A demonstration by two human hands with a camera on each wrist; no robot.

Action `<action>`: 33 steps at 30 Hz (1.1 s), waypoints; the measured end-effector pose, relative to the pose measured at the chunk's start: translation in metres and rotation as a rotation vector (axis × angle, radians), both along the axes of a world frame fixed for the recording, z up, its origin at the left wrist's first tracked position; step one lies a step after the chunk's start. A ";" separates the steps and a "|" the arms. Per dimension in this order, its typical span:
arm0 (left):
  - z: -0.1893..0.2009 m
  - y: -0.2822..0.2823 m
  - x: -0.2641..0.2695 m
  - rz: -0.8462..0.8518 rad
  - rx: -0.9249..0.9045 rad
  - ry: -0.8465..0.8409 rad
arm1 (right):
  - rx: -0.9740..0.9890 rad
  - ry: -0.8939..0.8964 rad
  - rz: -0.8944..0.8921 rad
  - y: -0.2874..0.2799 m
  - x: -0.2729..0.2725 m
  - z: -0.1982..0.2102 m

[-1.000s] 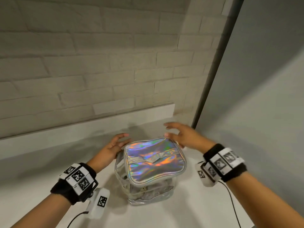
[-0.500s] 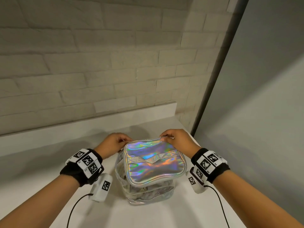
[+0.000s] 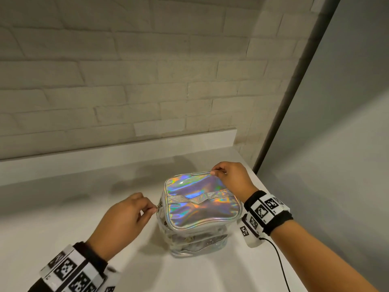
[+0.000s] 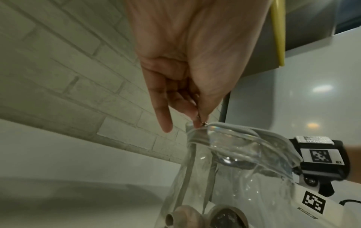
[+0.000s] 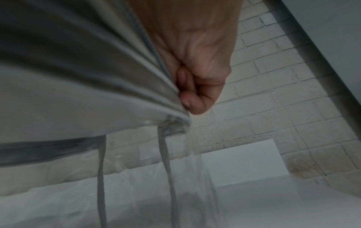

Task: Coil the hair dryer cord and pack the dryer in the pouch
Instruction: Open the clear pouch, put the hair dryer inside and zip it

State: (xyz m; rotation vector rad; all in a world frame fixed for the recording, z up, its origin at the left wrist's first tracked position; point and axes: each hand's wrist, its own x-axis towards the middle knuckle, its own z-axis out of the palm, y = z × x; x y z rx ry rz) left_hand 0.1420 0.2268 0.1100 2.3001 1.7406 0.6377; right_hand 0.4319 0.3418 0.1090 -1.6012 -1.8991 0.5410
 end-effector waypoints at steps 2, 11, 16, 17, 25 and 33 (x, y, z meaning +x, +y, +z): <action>0.000 -0.009 0.001 -0.003 -0.030 -0.038 | 0.011 0.015 -0.058 0.002 0.000 -0.002; 0.026 -0.018 0.061 -0.190 -0.090 -0.233 | -0.055 0.056 -0.037 0.002 0.006 0.003; 0.037 0.054 0.046 -0.216 0.083 -0.113 | -0.300 0.139 0.049 0.012 0.025 0.020; 0.033 0.066 0.048 -0.218 -0.002 -0.031 | -0.332 0.120 0.089 0.014 0.027 0.021; 0.003 0.089 0.069 -0.268 -0.092 0.212 | -0.370 -0.028 0.303 0.035 0.029 0.028; -0.007 0.097 0.072 -0.136 -0.119 0.208 | -0.165 -0.386 0.136 0.008 0.031 0.039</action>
